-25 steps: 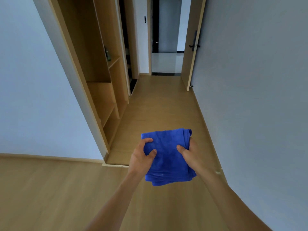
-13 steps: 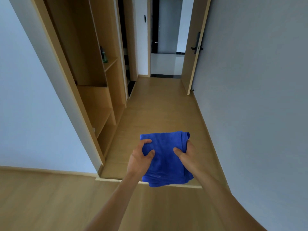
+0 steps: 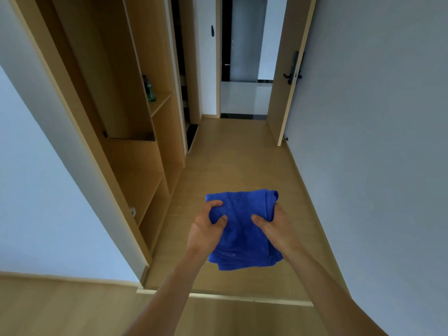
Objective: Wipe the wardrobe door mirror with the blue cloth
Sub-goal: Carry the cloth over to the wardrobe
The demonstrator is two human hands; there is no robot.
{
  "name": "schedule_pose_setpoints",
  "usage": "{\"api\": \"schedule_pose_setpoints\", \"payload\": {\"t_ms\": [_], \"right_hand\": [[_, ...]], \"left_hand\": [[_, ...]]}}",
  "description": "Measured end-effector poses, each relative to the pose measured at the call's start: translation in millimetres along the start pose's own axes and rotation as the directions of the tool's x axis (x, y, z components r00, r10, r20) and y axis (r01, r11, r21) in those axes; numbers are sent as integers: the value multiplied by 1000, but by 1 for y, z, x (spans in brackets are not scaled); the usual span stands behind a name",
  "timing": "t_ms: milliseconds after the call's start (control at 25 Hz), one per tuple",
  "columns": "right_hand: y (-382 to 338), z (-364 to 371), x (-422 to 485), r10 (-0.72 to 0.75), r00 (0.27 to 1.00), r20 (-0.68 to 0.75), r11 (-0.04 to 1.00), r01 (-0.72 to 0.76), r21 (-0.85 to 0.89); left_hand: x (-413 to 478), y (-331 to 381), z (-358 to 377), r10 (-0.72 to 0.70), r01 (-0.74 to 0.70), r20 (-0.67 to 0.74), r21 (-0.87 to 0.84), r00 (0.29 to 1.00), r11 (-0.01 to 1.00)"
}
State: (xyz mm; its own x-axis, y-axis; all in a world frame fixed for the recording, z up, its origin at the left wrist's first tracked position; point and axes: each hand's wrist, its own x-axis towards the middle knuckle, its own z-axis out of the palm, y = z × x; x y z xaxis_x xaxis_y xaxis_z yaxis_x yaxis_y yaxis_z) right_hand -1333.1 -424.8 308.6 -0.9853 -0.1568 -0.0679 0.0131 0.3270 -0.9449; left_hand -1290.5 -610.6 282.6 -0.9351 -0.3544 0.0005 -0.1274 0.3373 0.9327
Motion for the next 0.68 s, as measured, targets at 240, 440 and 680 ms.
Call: {"api": "schedule_pose_setpoints", "payload": {"t_ms": [240,440,680], "right_hand": [[12,-8,102,-17,998,54,1000,16,6],[16,-27,187,-35,995,92,999,37,-18],[19,-41,261,-29,991,133,999,31,-13]], "left_hand": [[84,5,30,-31,32,-53,15,998,999],[150,22,61,-33,37,-113,38,993,999],[206,31,92,-62,73,-169,59,984,996]]}}
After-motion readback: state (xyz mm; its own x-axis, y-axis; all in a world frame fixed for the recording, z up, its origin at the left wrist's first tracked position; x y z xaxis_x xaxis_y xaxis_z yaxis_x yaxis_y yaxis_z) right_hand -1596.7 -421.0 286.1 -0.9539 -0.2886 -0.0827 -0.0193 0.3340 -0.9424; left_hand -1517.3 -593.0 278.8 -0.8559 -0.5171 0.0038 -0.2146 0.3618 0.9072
